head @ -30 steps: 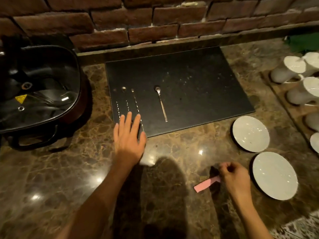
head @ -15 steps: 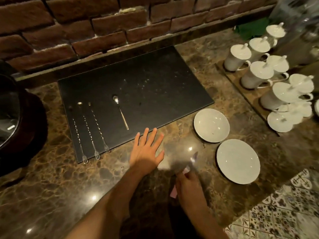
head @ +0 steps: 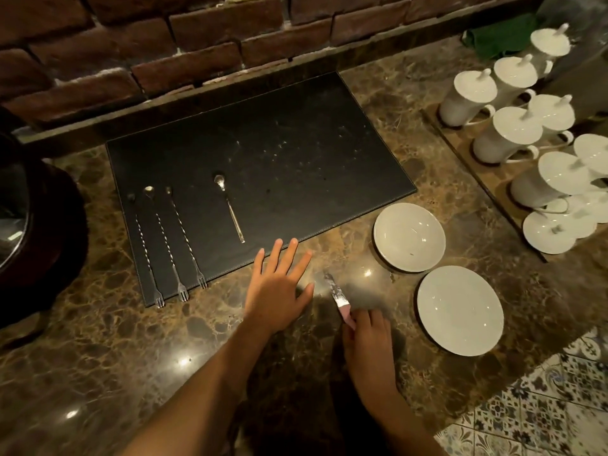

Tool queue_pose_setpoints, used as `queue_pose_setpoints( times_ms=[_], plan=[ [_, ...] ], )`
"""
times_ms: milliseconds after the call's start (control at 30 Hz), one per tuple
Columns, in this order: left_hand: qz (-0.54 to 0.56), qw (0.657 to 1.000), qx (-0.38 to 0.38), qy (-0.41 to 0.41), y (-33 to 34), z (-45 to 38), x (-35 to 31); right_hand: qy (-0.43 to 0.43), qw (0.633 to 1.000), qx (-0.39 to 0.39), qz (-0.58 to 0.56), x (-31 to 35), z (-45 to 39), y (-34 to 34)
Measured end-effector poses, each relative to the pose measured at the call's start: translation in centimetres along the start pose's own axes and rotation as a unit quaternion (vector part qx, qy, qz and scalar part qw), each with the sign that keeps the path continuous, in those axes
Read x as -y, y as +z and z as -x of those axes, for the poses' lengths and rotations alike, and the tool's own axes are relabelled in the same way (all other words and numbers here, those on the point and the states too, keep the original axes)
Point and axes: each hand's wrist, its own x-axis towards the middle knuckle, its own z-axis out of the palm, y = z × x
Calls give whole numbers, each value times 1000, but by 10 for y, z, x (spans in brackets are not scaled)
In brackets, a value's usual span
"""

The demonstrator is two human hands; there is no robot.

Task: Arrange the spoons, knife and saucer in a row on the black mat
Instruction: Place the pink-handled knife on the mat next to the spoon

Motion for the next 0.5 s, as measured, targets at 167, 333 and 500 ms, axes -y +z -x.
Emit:
queue_pose_setpoints(
  times_ms=[167, 333, 500],
  plan=[
    [20, 1000, 8, -7, 1, 1, 0, 9, 997, -14, -74, 11, -21, -11],
    [34, 999, -2, -2, -1, 0, -1, -15, 993, -44, -111, 52, -91, -29],
    [30, 1000, -6, 6, 3, 2, 2, 18, 991, -39, -128, 109, -171, -39]
  ],
)
